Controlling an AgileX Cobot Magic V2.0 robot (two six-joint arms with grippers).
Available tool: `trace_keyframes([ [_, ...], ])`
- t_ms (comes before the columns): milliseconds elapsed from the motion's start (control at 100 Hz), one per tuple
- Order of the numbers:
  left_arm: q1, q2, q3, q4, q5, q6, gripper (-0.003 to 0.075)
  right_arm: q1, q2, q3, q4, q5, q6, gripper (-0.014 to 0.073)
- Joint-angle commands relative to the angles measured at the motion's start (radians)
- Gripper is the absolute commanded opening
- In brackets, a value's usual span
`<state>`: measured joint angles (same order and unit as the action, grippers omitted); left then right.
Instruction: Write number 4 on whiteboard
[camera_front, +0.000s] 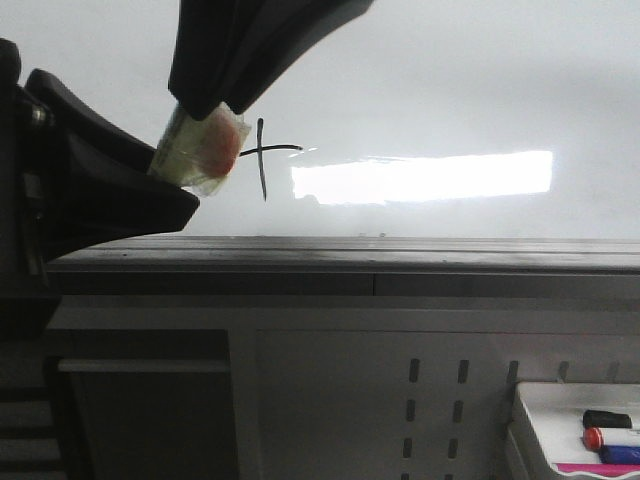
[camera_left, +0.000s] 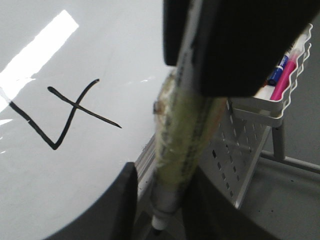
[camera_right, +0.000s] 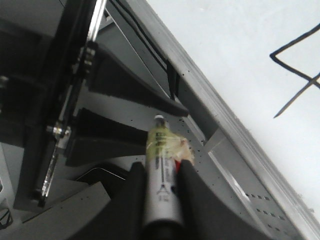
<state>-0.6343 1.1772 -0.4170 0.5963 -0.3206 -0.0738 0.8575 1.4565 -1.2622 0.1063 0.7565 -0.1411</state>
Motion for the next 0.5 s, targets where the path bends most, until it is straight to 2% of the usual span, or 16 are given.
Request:
trace_keyframes([
  [0,-0.006,-0.01,-0.026,-0.02,-0.074,-0.012,0.0007,0.005,-0.043,-0.034,0.015,-0.036,-0.01,-0.0064],
  [20,-0.006,-0.01,-0.026,-0.02,-0.078,-0.012,-0.0022,0.005,-0.043,-0.034,0.016,-0.036,-0.01,-0.0064],
  [240,-0.006,-0.01,-0.026,-0.02,-0.094,-0.014,-0.002,0.005,-0.043,-0.034,0.023,-0.047,-0.01,-0.0043],
  [310,-0.006,-0.01,-0.026,-0.047,-0.094,-0.031,-0.002,0.005,-0.043,-0.034,0.021,-0.061,-0.01,0.0087],
  [430,-0.006,-0.01,-0.026,-0.179,-0.084,-0.054,-0.002,0.003,-0.047,-0.034,-0.033,-0.09,-0.01,0.0461],
  [490,-0.006,-0.01,-0.026,-0.285,-0.084,-0.054,-0.002,0.001,-0.054,-0.034,-0.058,-0.095,-0.01,0.0555],
])
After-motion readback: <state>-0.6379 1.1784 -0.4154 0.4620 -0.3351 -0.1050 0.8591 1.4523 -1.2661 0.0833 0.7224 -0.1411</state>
